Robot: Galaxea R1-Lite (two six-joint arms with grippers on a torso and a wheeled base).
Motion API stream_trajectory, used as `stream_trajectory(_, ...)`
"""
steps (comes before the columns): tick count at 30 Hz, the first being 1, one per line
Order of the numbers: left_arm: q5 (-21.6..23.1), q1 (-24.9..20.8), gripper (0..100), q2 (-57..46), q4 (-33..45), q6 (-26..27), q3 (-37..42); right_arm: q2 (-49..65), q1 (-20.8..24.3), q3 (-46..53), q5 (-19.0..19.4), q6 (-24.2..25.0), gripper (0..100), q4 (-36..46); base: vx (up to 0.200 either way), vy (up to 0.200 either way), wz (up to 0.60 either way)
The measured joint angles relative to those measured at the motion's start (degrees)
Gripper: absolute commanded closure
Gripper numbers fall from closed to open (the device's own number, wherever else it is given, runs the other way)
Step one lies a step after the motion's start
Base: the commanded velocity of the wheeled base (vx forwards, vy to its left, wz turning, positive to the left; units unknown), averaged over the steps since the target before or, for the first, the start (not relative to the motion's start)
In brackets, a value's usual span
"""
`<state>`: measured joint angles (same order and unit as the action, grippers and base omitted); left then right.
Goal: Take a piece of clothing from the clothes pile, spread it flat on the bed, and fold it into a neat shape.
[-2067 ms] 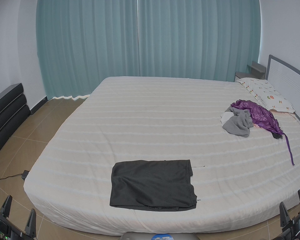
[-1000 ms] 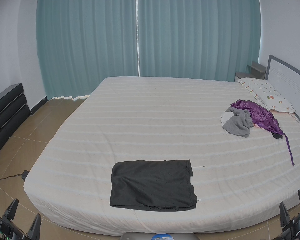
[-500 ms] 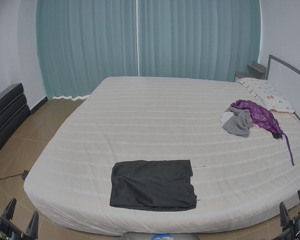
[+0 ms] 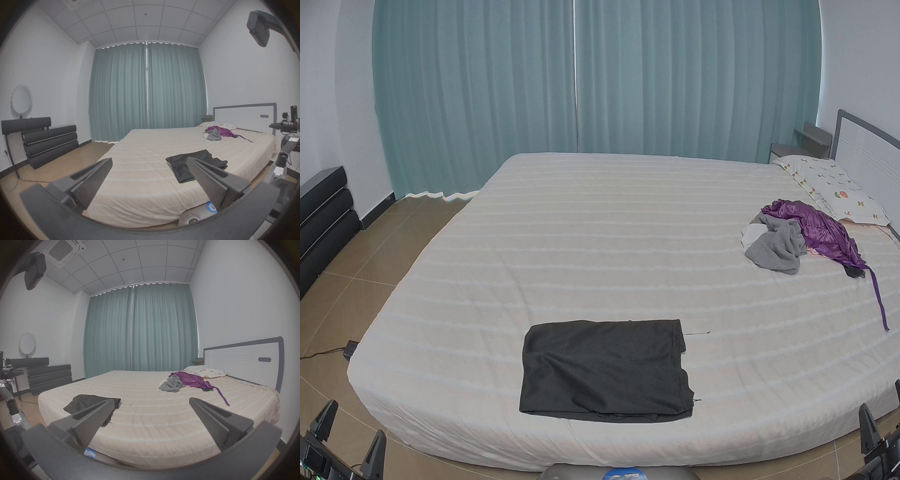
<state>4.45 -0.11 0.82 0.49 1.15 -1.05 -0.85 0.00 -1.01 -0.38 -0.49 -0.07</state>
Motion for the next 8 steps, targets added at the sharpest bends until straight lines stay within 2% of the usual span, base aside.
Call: stream_trajectory(8, -0.10, 0.00, 0, 0.04, 0.00, 0.38, 0.04, -0.02, 0.00, 0.00, 0.02, 0.05, 0, -0.02, 0.000, 0.000, 0.00)
